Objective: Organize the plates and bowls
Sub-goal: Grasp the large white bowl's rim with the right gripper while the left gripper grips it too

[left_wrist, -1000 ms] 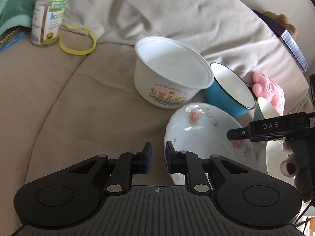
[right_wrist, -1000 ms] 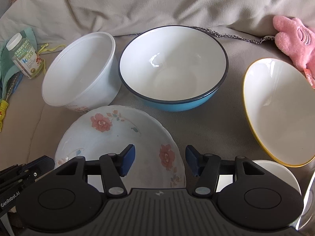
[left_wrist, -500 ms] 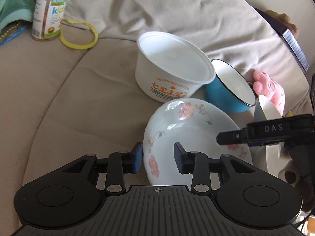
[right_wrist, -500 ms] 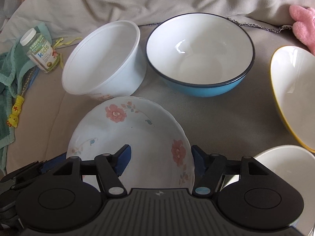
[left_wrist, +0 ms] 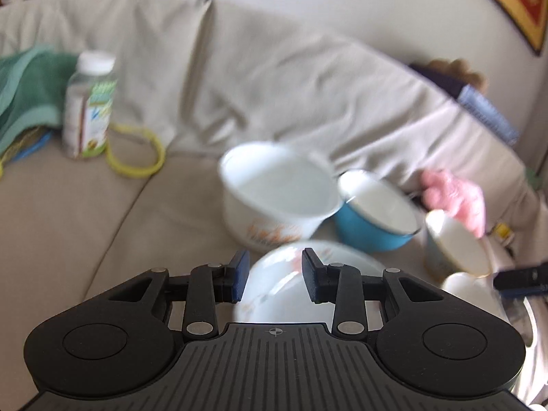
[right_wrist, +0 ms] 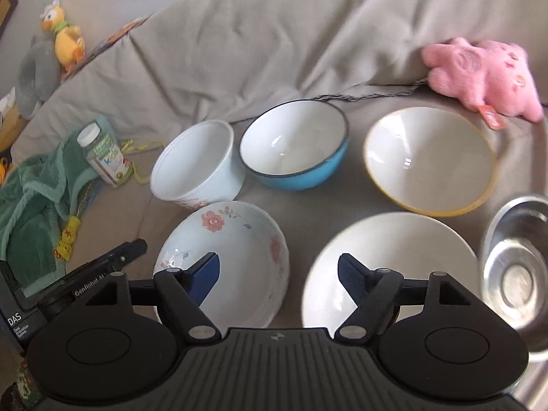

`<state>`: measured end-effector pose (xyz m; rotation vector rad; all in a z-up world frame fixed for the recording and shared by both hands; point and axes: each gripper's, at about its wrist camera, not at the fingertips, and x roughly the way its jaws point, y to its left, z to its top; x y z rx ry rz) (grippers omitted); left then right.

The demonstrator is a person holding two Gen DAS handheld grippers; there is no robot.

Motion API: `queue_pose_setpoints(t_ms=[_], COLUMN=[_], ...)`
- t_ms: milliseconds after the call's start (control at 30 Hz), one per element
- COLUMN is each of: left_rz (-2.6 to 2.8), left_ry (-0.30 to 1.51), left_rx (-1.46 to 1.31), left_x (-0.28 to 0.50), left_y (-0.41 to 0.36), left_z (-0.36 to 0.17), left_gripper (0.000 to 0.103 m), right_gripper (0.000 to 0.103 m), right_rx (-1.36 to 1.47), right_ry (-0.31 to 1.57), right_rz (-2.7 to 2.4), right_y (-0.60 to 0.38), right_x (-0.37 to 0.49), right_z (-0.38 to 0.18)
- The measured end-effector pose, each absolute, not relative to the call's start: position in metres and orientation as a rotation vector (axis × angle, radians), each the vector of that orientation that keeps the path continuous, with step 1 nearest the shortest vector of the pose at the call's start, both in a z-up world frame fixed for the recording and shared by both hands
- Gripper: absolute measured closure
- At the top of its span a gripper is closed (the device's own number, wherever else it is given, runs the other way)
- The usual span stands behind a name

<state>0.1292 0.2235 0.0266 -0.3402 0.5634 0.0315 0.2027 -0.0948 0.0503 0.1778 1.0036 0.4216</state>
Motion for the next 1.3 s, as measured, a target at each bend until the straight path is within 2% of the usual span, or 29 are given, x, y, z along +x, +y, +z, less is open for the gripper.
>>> queue_pose_setpoints(t_ms=[67,200,367,467,567,933,1133,1300], left_rz=[-0.069,-0.280,-0.353,-0.359,-0.337,-0.334,-0.315,-0.319], left_ry=[0.561,0.667,0.762,0.829,0.872,0.997,1.005,1.083], left_rx=[-0.354,-0.383,-0.272,-0.196,-0.100,-0.002,0.080,0.100], left_x=[0.134,0.162,0.203,0.226,0.242,0.273,0.265,0.251], left_y=[0.209,0.160,0.089,0.056,0.034,0.010,0.003,-0.001], left_z=[0.036,0.040,0.033,0.025,0.016,-0.022,-0.022,-0.023], left_gripper=[0.066,0.066,0.066,0.066,0.066,0.065,0.065,0.066], right_gripper=[0.025,0.025,0.027,0.041,0.044,0.045,0.044,0.044], right_rx=[0.205,0.219,0.308,0.358,0.397,0.516,0.522,0.574], right_ry=[0.988,0.985,0.971,0.968,0.969,1.000,0.955,0.943], right_rz=[0.373,0.277,0.240,0.249,0.271,0.322,0.346,0.367], right_y=[-0.127,-0.168,-0.198,-0.209,-0.209,-0.202,-0.196,-0.213], right_x=[0.186,0.162,0.154,0.155,0.158,0.177,0.178,0.170], right_z=[0.046,0.024,-0.005,-0.019,-0.031,-0.077,-0.078,-0.079])
